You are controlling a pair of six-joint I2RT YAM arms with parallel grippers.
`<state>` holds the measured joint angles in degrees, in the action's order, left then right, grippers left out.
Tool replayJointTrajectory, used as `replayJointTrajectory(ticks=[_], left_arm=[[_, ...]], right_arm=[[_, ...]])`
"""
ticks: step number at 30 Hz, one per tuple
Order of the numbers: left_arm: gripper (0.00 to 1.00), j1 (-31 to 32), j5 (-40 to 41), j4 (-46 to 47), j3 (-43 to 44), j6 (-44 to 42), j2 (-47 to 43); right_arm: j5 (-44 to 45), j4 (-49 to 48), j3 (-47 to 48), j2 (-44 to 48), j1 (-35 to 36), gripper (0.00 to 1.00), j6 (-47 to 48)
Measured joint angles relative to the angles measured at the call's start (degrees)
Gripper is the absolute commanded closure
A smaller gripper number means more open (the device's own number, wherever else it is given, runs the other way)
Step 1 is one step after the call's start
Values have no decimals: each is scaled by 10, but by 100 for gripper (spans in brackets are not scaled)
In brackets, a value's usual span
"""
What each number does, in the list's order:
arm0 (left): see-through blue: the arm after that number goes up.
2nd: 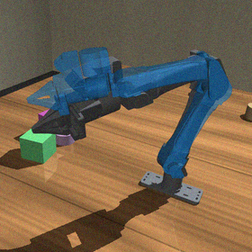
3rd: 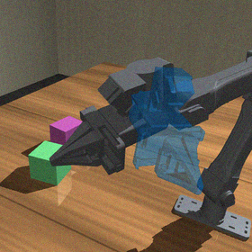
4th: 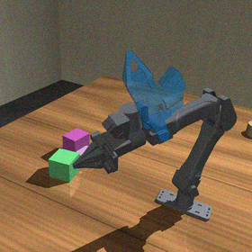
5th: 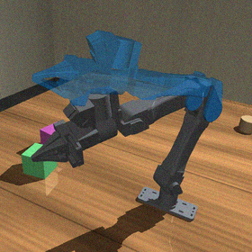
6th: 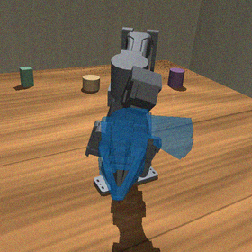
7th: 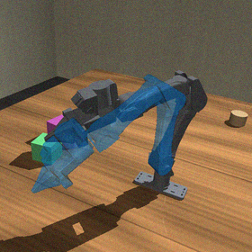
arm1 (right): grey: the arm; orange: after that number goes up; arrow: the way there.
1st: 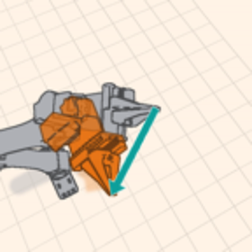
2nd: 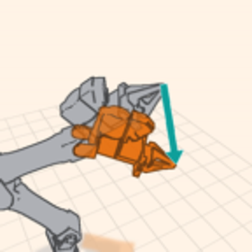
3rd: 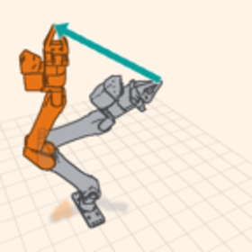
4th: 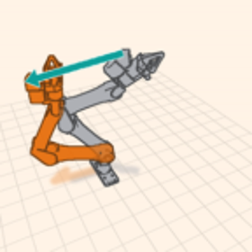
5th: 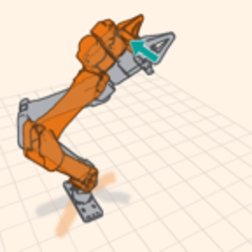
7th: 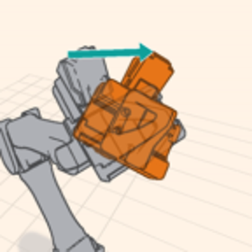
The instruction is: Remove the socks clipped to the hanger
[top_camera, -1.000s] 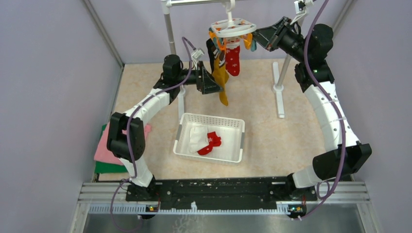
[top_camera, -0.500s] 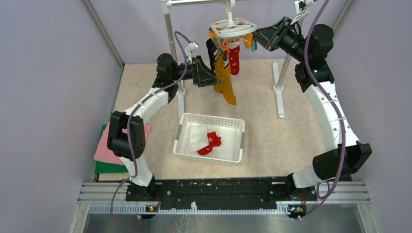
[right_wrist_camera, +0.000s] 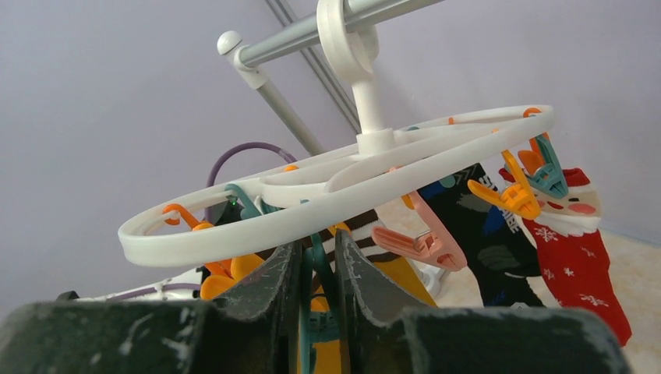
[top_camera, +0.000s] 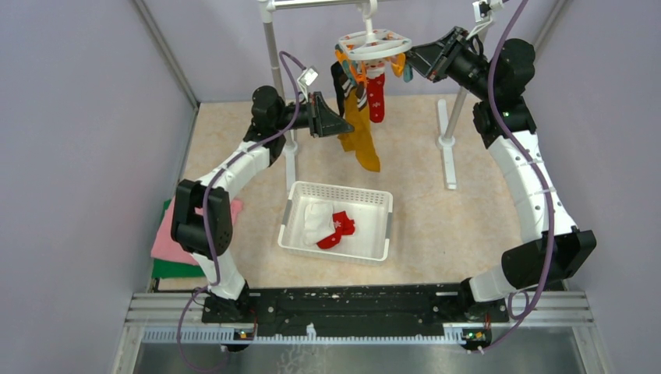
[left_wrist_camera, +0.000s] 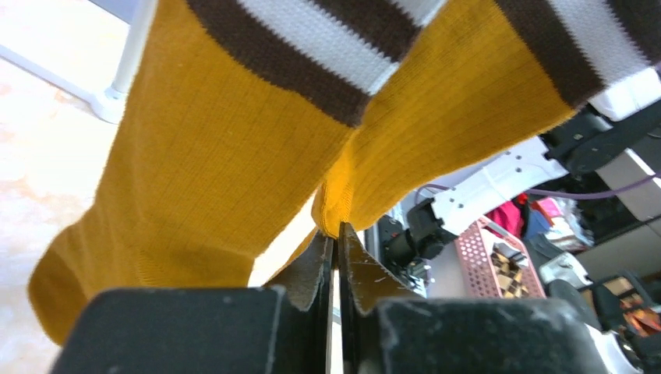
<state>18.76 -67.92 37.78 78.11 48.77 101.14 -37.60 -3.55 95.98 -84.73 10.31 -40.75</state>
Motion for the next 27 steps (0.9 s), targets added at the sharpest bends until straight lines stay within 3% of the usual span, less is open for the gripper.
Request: replayJointTrajectory(ticks=[12, 18, 23, 27], left_arm=[[100, 3, 52, -171, 0, -115, -57], [100, 15, 76, -225, 0, -157, -80], [100, 24, 93, -254, 0, -179, -80], [100, 32, 108, -274, 0, -196, -80]], right_arm=[[26, 63, 0, -1, -1, 11, 23], [87, 130, -9, 5, -1, 5, 70], [141, 159, -87, 71, 0, 11, 99], [186, 179, -108, 122, 40, 13, 128]])
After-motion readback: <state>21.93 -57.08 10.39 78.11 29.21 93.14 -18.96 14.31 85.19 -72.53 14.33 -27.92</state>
